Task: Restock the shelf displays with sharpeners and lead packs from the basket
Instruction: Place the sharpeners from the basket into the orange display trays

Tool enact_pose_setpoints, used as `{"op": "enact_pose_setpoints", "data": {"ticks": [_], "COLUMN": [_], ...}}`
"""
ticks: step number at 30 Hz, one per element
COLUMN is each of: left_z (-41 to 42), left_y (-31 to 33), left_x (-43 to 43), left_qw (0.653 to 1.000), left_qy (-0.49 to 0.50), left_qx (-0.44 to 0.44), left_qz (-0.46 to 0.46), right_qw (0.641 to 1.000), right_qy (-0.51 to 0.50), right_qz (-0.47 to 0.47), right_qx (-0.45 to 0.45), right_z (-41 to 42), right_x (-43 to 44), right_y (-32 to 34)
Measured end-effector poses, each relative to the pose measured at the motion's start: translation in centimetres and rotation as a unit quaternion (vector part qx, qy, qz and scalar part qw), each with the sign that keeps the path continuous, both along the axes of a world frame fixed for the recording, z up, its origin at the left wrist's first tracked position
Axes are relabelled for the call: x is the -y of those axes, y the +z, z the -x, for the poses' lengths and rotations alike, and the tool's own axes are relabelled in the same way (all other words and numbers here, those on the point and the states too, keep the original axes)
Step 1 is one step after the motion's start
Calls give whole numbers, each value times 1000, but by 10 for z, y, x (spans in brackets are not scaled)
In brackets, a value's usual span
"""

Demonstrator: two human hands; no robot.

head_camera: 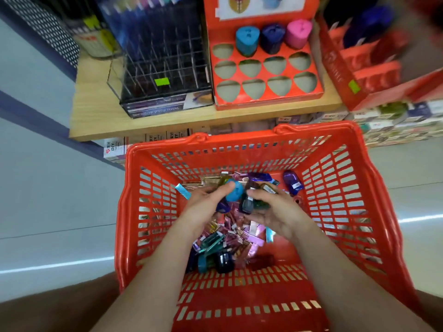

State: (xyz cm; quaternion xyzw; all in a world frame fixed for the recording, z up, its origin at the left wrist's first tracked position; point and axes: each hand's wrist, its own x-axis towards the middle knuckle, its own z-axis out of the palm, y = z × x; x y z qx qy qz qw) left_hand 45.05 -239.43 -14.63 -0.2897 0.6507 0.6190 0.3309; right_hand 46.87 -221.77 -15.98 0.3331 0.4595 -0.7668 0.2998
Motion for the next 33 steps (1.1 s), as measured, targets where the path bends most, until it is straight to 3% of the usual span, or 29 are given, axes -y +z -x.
{"op": "enact_pose_setpoints", "data": {"ticks": [4,9,13,18,26,33], "left_z": [2,-1,-7,-19,-29,-19], "left_y": [39,85,117,145,167,184], "left_x": [-7,-15,-25,-31,-32,-19], "left_qw": [997,982,975,968,946,879], "left_qy": [-9,-79,-28,23,-2,-199], "left_qx": [-40,-146,-205,-235,-325,-404], "left_qz": [-70,-86,-82,-83,-8,157], "right_qw": [997,991,982,965,984,976], "right_qy": [-12,-92,-114,-63,-29,84], "right_qz": [28,74,121,179,53,-70], "right_qx": [-66,-67,-91,-183,-168,-188], "right_z": [5,-4,-9,-23,-36,-30], "right_x": [-9,-8,-9,-14,-12,-28], "right_y": [43,82,112,137,159,175]}}
